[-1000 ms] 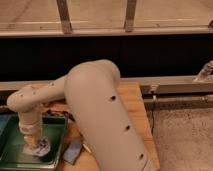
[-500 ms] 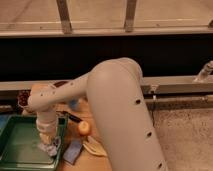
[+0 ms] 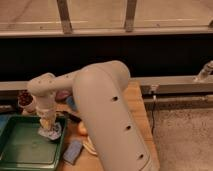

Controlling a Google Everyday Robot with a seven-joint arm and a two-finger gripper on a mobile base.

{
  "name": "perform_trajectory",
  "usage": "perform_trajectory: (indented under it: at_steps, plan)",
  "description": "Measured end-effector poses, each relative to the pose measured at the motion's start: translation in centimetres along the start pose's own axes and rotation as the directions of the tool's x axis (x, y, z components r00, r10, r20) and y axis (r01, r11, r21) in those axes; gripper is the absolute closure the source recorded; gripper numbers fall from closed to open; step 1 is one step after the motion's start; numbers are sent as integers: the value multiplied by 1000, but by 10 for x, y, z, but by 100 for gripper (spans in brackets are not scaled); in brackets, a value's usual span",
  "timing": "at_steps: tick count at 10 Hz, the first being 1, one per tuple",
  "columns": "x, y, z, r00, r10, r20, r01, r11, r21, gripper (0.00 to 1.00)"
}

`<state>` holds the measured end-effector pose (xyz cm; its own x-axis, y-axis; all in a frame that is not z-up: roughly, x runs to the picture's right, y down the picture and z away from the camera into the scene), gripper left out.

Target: Wipe tray with towel

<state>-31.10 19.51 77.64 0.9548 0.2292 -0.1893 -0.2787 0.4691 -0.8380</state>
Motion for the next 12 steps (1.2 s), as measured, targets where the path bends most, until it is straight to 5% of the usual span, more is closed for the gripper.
perform_trajectory:
  at_steps: [4, 8, 12]
  plan:
    - [-36, 12, 15, 995, -98, -31, 97, 995, -24, 100]
    - [-68, 83, 45, 970, -238, -57, 235, 970, -57, 100]
    - [-25, 118, 58, 982, -188, -33, 185, 980, -76, 100]
